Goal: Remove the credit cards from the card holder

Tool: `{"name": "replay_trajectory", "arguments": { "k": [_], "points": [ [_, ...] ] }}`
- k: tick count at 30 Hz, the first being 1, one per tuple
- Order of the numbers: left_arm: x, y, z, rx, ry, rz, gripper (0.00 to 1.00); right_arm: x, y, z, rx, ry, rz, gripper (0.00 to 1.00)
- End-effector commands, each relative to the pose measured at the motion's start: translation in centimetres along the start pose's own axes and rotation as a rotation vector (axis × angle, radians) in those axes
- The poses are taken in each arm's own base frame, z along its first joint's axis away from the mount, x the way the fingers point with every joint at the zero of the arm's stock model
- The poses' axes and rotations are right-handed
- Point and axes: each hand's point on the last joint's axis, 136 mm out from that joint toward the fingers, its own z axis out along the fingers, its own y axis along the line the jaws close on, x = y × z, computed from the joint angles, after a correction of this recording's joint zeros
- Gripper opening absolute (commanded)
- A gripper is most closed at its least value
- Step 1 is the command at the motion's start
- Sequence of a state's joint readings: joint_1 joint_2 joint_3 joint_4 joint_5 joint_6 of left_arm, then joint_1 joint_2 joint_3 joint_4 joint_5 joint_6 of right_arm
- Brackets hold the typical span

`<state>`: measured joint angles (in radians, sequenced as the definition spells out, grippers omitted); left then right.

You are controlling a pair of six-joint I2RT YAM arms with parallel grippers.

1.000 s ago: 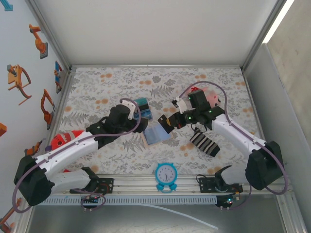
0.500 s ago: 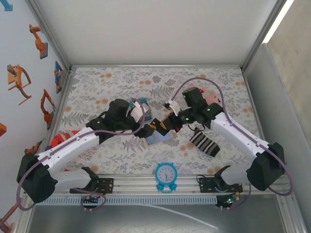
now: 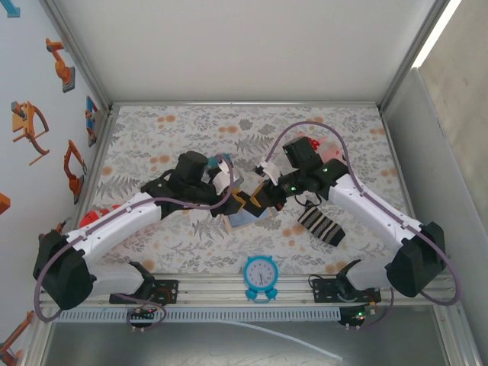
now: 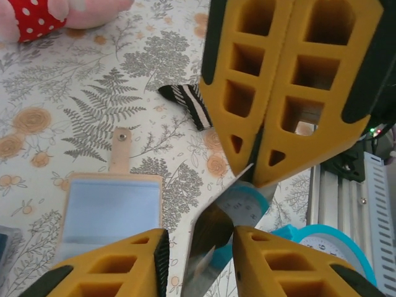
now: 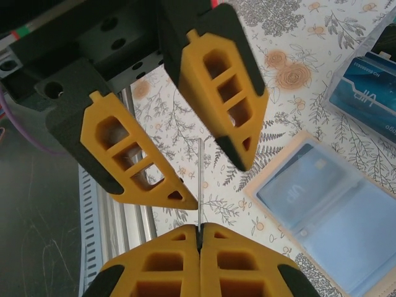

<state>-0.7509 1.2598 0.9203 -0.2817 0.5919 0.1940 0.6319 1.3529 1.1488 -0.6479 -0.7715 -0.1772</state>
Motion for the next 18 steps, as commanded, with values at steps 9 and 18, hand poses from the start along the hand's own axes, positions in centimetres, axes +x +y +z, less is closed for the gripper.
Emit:
{"name": "replay_trajectory", "arguments": {
  "k": [9,18],
  "points": [
    [-0.9,-1.1,-0.4,0.062,-0.03,0.023,0.0,-1.6,0.4,-0.7,0.018,-0.04,-0.052,0.09],
    [-1.4,-0.5,-1.4,-0.012,-0.104,0.0,0.0,-1.9,-1.5,-1.8,0.183,-0.114,-0.017,0.51]
  ]
}}
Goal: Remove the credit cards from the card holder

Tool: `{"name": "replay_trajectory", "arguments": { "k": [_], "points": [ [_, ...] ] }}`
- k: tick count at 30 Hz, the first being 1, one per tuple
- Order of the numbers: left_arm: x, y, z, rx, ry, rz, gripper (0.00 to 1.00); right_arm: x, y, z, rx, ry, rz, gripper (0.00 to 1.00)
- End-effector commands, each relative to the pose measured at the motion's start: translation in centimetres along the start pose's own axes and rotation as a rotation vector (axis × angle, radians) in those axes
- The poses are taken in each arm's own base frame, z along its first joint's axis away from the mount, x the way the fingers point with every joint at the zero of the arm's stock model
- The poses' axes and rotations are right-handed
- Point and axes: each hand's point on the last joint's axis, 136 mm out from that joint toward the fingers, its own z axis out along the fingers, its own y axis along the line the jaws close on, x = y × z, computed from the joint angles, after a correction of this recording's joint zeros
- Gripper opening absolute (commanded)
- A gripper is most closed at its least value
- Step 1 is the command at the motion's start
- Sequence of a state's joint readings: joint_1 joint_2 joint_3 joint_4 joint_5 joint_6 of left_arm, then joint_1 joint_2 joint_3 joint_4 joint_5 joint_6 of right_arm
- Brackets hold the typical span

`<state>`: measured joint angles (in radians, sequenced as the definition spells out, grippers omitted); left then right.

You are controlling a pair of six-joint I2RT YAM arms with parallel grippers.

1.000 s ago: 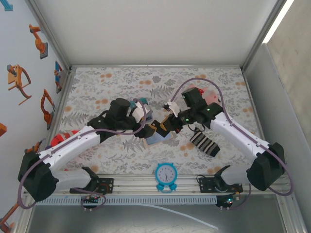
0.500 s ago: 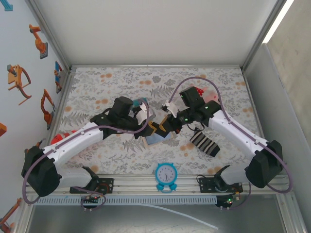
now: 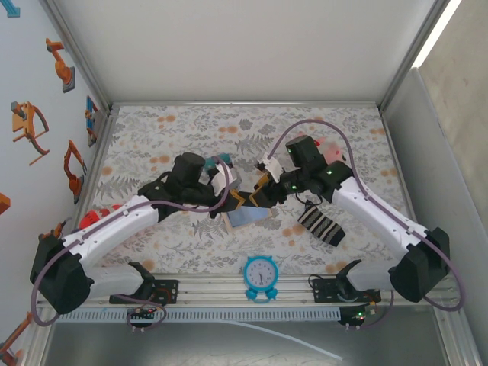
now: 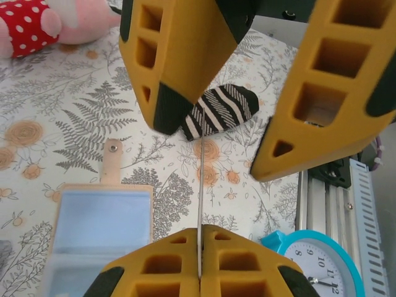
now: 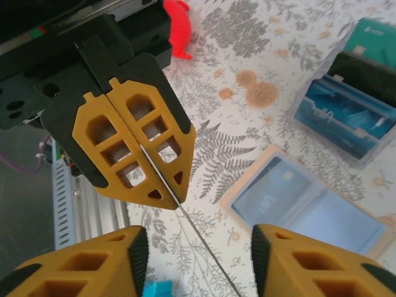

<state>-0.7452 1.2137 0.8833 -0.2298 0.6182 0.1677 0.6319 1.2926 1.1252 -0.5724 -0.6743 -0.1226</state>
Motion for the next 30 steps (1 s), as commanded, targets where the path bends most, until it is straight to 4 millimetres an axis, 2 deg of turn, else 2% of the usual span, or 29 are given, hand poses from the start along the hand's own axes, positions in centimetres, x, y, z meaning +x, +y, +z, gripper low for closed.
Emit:
{"name": "replay_trajectory", "arguments": {
  "k": [1,6,9,12,15,22,27,30],
  "points": [
    [-0.7,0.2,-0.7,-0.034,-0.052,-0.009,0.0,-0.9,-0.9,-0.6,0.09,-0.059,0.008,0.52],
    [-0.6,1.4,-1.8,-0.143,-0.107,-0.055,0.0,-2.5,-2.0,-2.0,0.176,-0.162,0.059,0.54],
    [-0.8,2.6,-3.0,-0.241,-0.172,-0.108,0.0,-3.4,-2.2,-2.9,0.188,-0.255,0.098,0.56],
    [-0.9,2.9,-4.0,-0.283,-0.227,-0.15,0.0,-3.7,-2.4,-3.2,0.162,-0.339,0.146,0.59],
    [-1.4,2.4,-4.8,-0.281,-0.277,-0.174,0.0,-4.1,-1.9,-3.0,0.089,-0.399,0.185,0.61],
    [-3.2,0.0,-6.1,-0.179,-0.374,-0.171,0.0,-4.4,-0.7,-1.3,-0.103,-0.463,0.222,0.6],
    [-4.1,-0.7,-6.9,-0.151,-0.442,-0.18,0.0,-5.7,1.5,-1.5,-0.297,-0.538,0.177,0.58],
    [-4.6,-0.8,-7.0,-0.134,-0.477,-0.191,0.0,-6.0,2.2,-1.4,-0.365,-0.536,0.172,0.54]
  ]
}}
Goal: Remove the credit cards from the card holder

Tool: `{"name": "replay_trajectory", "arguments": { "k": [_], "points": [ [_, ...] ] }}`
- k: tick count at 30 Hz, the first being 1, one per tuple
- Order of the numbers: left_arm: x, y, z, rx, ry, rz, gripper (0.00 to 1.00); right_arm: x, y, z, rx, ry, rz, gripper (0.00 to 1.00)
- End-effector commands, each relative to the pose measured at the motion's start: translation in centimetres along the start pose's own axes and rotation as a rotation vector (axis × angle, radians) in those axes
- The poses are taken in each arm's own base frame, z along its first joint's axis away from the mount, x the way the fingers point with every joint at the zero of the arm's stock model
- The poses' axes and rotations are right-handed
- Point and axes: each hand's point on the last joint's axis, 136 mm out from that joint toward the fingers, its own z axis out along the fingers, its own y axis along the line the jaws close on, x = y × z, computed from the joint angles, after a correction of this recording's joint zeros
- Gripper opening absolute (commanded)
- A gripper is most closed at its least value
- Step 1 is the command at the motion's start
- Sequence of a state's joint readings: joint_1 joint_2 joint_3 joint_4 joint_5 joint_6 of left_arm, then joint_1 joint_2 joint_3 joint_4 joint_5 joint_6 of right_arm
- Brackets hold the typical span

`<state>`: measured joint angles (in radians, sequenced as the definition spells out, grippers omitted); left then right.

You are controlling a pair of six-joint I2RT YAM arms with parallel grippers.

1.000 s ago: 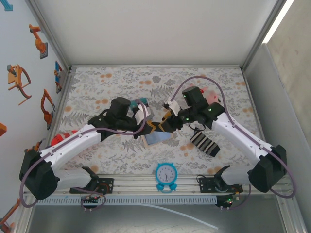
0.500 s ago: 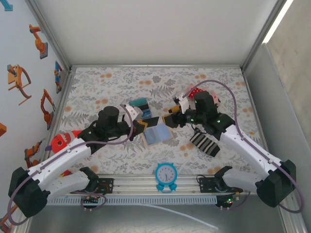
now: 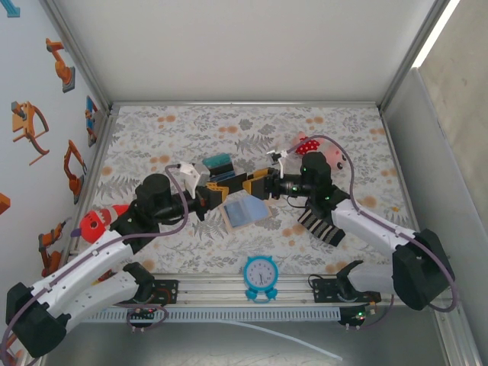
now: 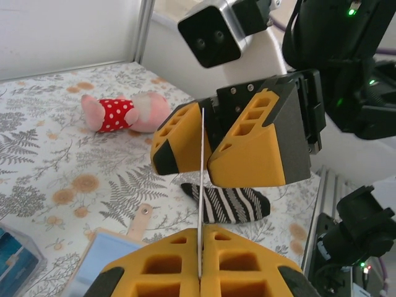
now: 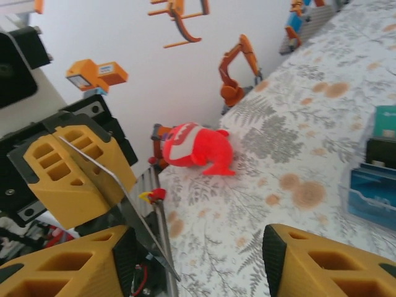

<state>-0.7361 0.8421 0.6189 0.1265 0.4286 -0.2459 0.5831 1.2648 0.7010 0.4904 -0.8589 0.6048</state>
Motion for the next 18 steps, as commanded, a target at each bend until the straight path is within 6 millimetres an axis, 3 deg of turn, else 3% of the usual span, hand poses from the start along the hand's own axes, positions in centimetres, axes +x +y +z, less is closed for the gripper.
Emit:
{"name": "replay_trajectory", "arguments": {
  "k": [1,6,10,13,15,18],
  "points": [
    [-1.3,-0.7,-0.1,0.047,-0.068,-0.035,0.0,-2.0,3.5,-0.1,-0.167,-0.045,-0.063,0.52],
    [-1.3,-0.7,0.3,0.054,-0.067,-0.052,0.0,-2.0,4.1,0.1,-0.189,-0.04,-0.079,0.4],
    [-1.4,-0.7,0.7,0.062,-0.063,-0.058,0.0,-2.1,4.6,0.1,-0.197,-0.043,-0.091,0.21],
    [-1.1,-0.5,1.0,0.058,-0.05,-0.07,0.0,-2.3,4.8,-0.1,-0.195,-0.052,-0.102,0.02],
    [-0.9,-0.3,1.1,0.052,-0.041,-0.083,0.0,-2.4,4.9,-0.1,-0.194,-0.05,-0.105,0.0],
    [-0.7,0.1,1.2,0.028,-0.029,-0.094,0.16,-2.3,4.7,-0.1,-0.171,-0.033,-0.102,0.0]
  ]
}}
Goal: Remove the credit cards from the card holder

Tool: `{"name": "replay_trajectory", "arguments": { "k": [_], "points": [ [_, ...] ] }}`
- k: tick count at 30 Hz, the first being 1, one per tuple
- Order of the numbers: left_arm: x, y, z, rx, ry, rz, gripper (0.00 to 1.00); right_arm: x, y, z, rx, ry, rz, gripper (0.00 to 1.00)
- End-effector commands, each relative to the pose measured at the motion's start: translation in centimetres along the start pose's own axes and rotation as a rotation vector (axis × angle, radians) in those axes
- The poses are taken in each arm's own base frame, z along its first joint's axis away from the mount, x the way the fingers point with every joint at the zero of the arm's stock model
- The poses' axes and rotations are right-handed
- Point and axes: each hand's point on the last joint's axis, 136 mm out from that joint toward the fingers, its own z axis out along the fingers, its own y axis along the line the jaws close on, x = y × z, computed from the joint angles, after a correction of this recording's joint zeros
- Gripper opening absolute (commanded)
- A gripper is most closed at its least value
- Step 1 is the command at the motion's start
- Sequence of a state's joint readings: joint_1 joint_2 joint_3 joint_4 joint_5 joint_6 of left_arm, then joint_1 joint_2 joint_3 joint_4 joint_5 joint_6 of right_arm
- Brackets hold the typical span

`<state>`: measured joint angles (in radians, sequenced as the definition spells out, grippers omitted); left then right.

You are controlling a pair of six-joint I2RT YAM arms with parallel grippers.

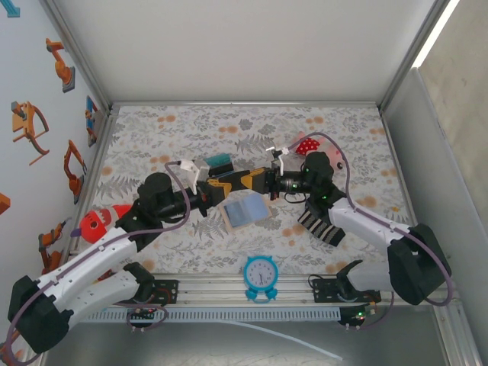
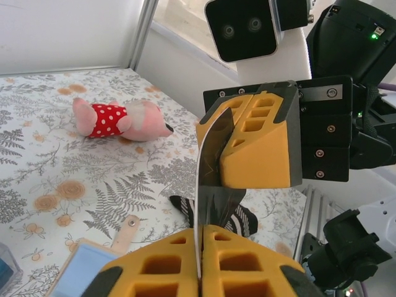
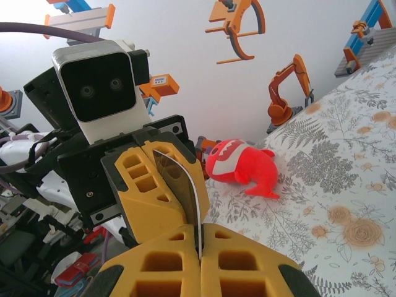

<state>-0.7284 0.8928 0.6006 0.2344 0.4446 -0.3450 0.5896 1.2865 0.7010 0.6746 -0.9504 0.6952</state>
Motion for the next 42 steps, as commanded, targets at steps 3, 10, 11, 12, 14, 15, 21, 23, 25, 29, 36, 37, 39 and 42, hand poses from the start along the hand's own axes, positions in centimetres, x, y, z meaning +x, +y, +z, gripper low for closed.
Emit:
{"name": "replay_trajectory", "arguments": {
  "k": [3,10,11,12,14,15,21,23,25,29,36,37,39,42],
  "points": [
    [-0.4,0.0,-0.1,-0.016,0.014,0.001,0.46,-0.5,1.0,-0.1,0.031,0.027,-0.066,0.0],
    [-1.9,0.5,-2.1,-0.126,0.009,0.078,0.72,0.8,0.1,-1.5,0.17,0.087,-0.096,0.0],
    [-2.0,0.7,-2.3,-0.145,0.011,0.089,0.75,1.0,0.1,-1.6,0.179,0.096,-0.096,0.0],
    [-2.2,0.9,-2.6,-0.166,0.012,0.099,0.78,1.1,0.0,-1.7,0.188,0.103,-0.095,0.0],
    [-2.6,1.0,-2.9,-0.186,0.014,0.115,0.85,1.4,0.0,-1.9,0.198,0.113,-0.096,0.0],
    [-2.7,0.8,-3.0,-0.183,0.022,0.125,0.89,1.5,0.0,-2.0,0.2,0.117,-0.096,0.0],
    [-2.8,0.5,-2.6,-0.176,0.122,0.147,0.99,2.1,0.0,-1.9,0.192,0.144,-0.096,0.0],
    [-2.5,0.7,-2.2,-0.175,0.176,0.132,0.99,2.1,0.0,-1.8,0.188,0.153,-0.095,0.0],
    [-1.9,0.9,-1.7,-0.157,0.241,0.108,0.99,2.3,0.1,-1.7,0.18,0.165,-0.092,0.0],
    [-0.9,0.6,-0.4,-0.08,0.335,0.041,0.92,2.5,0.2,-1.5,0.172,0.183,-0.094,0.0],
    [-0.2,-1.0,1.1,0.079,0.392,0.02,0.81,2.8,0.3,-1.2,0.162,0.205,-0.09,0.0],
    [-0.1,-1.2,1.1,0.1,0.397,0.024,0.8,2.8,0.4,-1.1,0.158,0.207,-0.089,0.0],
    [0.3,-1.1,1.2,0.108,0.409,0.036,0.78,2.8,0.6,-1.0,0.144,0.21,-0.089,0.0],
    [1.1,-0.7,1.2,0.107,0.43,0.051,0.74,2.7,1.2,-0.8,0.111,0.21,-0.097,0.0]
  ]
}}
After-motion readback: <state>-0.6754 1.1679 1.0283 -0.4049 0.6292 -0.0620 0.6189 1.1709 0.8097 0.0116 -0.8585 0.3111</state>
